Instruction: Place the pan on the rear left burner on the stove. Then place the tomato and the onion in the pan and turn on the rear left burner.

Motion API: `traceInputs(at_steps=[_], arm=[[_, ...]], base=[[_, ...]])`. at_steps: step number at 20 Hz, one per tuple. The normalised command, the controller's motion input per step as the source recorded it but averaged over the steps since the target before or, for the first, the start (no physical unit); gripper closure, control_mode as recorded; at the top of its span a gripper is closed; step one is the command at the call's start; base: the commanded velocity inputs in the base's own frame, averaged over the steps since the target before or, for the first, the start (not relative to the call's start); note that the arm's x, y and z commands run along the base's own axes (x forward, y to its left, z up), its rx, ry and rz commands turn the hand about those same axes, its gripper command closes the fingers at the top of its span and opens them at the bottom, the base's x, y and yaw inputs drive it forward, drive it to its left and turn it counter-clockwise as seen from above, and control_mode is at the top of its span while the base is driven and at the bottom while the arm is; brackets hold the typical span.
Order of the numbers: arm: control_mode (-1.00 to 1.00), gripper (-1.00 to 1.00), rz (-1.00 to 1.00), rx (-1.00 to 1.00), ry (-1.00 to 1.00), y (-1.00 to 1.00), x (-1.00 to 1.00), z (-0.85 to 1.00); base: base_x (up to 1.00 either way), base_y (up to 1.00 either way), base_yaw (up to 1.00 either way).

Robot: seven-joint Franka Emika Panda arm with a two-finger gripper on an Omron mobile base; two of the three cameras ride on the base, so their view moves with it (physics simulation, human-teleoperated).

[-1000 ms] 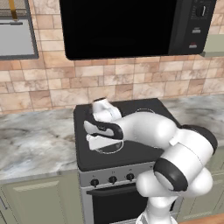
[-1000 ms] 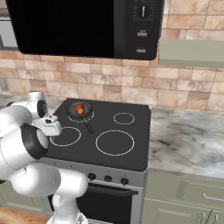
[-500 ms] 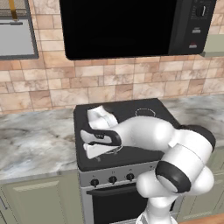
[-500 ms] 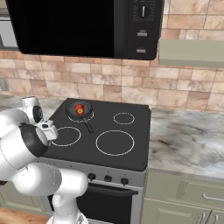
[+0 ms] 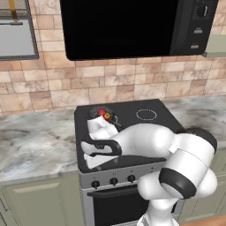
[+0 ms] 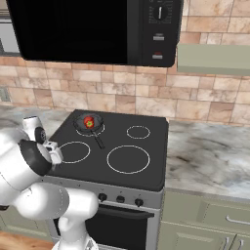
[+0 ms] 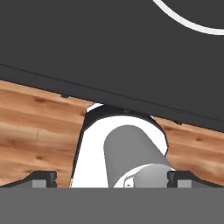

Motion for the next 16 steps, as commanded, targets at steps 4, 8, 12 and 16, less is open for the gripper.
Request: traceInputs(at_steps=[4,8,12,16], arm=[[-1.0,-1.0,0.0,0.0,0.0,0.0,-0.15,-0.09],[-1.0,-1.0,0.0,0.0,-0.02,-0.01,-0.39,-0.01],[-1.0,-1.0,-0.01,0.0,-0.09,-0.16,-0.36,-0.02],[-1.0,-1.0,-0.04,0.0,-0.03,-0.29,-0.02,-0.16]], base=[[0.0,0.0,0.0],[0.0,0.0,0.0],[0.0,0.0,0.0],[0.0,0.0,0.0]])
